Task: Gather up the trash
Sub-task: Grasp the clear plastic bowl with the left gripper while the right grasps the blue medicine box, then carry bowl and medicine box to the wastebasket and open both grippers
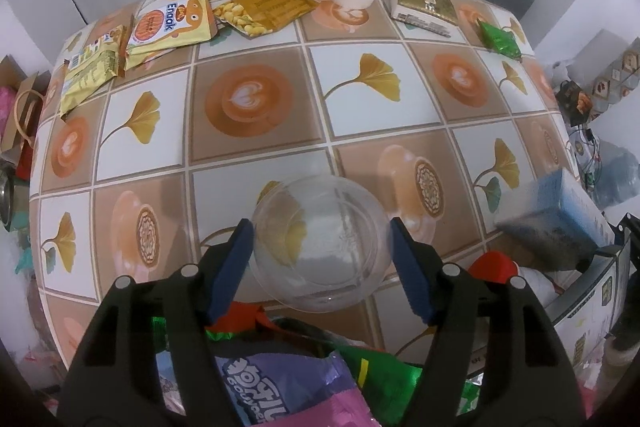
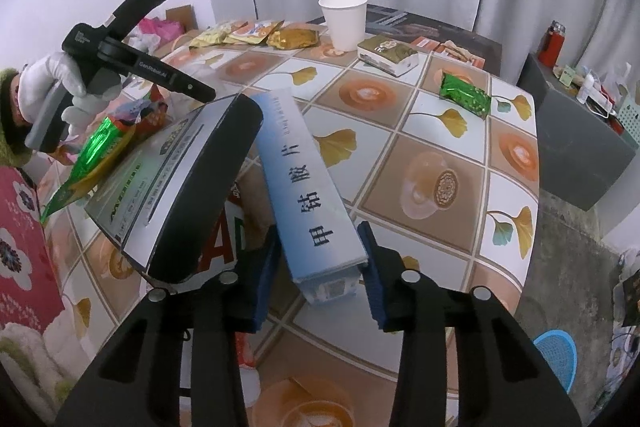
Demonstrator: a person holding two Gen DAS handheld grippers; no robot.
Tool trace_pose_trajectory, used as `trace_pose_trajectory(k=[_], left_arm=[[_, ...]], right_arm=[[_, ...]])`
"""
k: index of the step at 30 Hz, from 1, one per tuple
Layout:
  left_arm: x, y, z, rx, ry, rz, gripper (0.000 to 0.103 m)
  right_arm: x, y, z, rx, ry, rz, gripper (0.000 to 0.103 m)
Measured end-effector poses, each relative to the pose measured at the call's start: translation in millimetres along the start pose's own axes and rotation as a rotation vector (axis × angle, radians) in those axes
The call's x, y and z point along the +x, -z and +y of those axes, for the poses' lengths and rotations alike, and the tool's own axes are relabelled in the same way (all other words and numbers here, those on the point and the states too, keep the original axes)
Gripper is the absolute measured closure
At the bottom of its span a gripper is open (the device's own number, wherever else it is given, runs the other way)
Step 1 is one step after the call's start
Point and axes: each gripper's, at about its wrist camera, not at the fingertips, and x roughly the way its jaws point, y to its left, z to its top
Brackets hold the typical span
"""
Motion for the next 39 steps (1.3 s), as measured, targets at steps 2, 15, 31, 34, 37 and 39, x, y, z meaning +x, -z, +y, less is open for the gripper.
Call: trace_pose_trajectory(k=[2, 15, 31, 34, 37, 39], left_arm=[[-1.9, 0.9, 0.2, -0.005, 0.005, -0.009, 0.039], [-26.0, -0.4, -5.3, -0.007, 0.023, -0.084, 0.039], [-70.7, 3.5, -22.9, 0.004, 0.044, -0.179, 0.039], [-84.1, 4.6, -27.7, 0.009, 0.046, -0.202, 0.039], [-95.4, 5.5, -33.3, 0.011, 0.048, -0.217, 0.039], [-104.7, 5.9, -39.2, 0.013, 0.056, -0.231, 0.039]], right_arm=[[-1.2, 0.8, -3.0, 0.014, 0.005, -0.006, 0.068], [-15.7, 2.6, -22.3, 0.09, 0.03, -0.05, 0.072], [-51.2, 1.2, -32.4, 0.119, 0.084, -0.104, 0.074], [-62.3, 1.5, -33.1, 0.122, 0.096, -0.121, 0.074], [-76.2, 2.2, -34.3, 0.123, 0.106, -0.144, 0.074], [-88.2, 4.2, -35.8, 0.125, 0.114, -0.165, 0.074]])
